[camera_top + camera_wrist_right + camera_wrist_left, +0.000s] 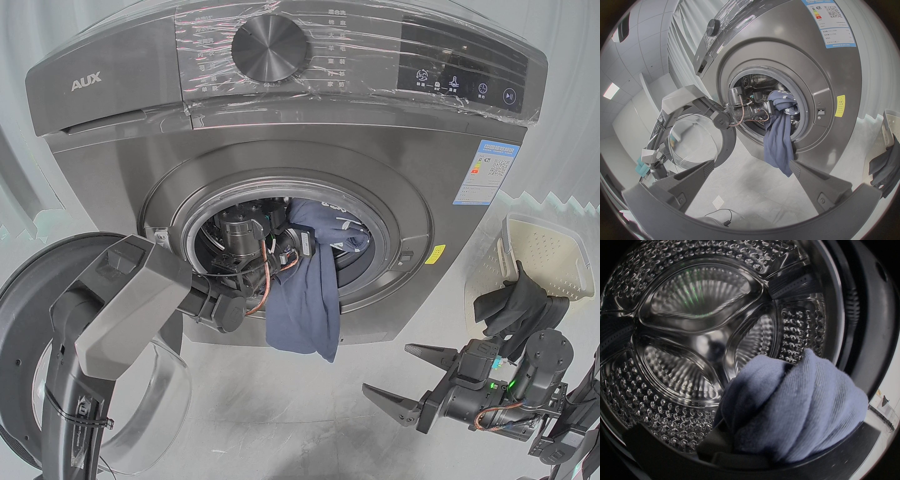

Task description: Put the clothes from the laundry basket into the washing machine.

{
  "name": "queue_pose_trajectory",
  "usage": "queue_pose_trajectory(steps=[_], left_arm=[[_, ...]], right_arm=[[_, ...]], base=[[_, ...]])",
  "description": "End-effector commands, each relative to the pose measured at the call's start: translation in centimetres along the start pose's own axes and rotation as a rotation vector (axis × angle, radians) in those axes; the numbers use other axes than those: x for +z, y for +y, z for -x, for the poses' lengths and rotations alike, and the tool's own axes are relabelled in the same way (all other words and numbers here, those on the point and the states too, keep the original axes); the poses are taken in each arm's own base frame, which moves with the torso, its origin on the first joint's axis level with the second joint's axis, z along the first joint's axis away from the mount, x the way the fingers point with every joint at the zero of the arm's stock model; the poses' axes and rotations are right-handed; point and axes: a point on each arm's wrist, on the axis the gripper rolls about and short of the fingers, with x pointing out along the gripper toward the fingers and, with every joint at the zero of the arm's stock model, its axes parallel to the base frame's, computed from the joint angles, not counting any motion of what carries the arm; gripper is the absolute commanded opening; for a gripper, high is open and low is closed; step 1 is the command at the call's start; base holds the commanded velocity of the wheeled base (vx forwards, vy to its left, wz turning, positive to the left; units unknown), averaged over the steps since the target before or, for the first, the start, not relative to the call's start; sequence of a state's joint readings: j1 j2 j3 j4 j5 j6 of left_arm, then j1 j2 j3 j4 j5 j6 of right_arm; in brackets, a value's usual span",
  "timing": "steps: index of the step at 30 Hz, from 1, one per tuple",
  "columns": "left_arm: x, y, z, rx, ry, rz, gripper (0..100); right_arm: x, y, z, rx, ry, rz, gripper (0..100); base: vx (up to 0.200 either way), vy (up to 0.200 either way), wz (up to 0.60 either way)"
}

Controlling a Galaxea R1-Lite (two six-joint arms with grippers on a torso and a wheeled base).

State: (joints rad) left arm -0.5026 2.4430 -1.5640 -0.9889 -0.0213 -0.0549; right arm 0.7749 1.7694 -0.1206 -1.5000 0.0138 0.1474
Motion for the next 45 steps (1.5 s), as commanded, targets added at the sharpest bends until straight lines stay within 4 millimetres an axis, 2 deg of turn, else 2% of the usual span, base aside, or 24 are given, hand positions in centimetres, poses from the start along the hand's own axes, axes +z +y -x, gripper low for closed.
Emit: queue_pose_trajectory(steps=[1,4,9,10,13,15,17,21,25,28,34,35,45], left_arm=[[-2.8,1.0,-2.2,0.063,0.018,-0.001,0],[-2.2,1.3,-3.3,0.101,-0.022,0.002,0],[-1.8,1.5,-3.3,0.129,-0.011,0.024,0],[-1.7,1.5,-3.2,0.14,-0.003,0.036,100],[-1.2,1.2,-2.5,0.162,0.034,0.064,100],[-0.1,0.6,-0.4,0.165,0.153,0.094,100],[0.3,0.3,0.3,0.159,0.189,0.1,100],[1.2,-0.7,3.5,0.127,0.32,0.099,100],[0.6,-2.0,5.6,0.059,0.421,0.101,100],[-0.7,-3.0,6.5,0.016,0.475,0.096,100],[-2.7,-3.9,6.8,-0.027,0.51,0.095,100],[-3.8,-3.9,6.2,-0.029,0.499,0.092,100],[-5.5,-3.4,3.2,-0.023,0.415,0.099,100]], right_arm=[[-0.3,0.0,-0.2,0.001,0.014,0.0,100],[-0.3,0.0,-0.2,0.001,0.013,0.0,100],[-0.3,0.0,-0.2,0.001,0.013,0.0,100],[-0.2,0.0,-0.3,0.001,0.011,0.0,100],[-0.2,0.0,-0.3,0.001,0.01,0.0,100],[-0.2,0.0,-0.3,0.002,0.008,0.001,100],[-0.2,0.0,-0.3,0.002,0.008,0.001,100],[-0.2,0.0,-0.3,0.002,0.008,0.001,100],[-0.2,0.1,-0.3,0.003,0.008,0.001,100],[-0.2,0.1,-0.3,0.003,0.008,0.001,100],[-0.2,0.2,-0.3,0.008,0.009,0.001,100],[-0.2,0.2,-0.3,0.006,0.009,0.001,100],[-0.1,0.2,-0.3,0.008,0.006,0.002,100]], base=[[0.0,0.0,0.0],[0.0,0.0,0.0],[0.0,0.0,0.0],[0.0,0.0,0.0],[0.0,0.0,0.0],[0.0,0.0,0.0],[0.0,0.0,0.0],[0.0,0.0,0.0],[0.0,0.0,0.0],[0.0,0.0,0.0],[0.0,0.0,0.0],[0.0,0.0,0.0],[0.0,0.0,0.0]])
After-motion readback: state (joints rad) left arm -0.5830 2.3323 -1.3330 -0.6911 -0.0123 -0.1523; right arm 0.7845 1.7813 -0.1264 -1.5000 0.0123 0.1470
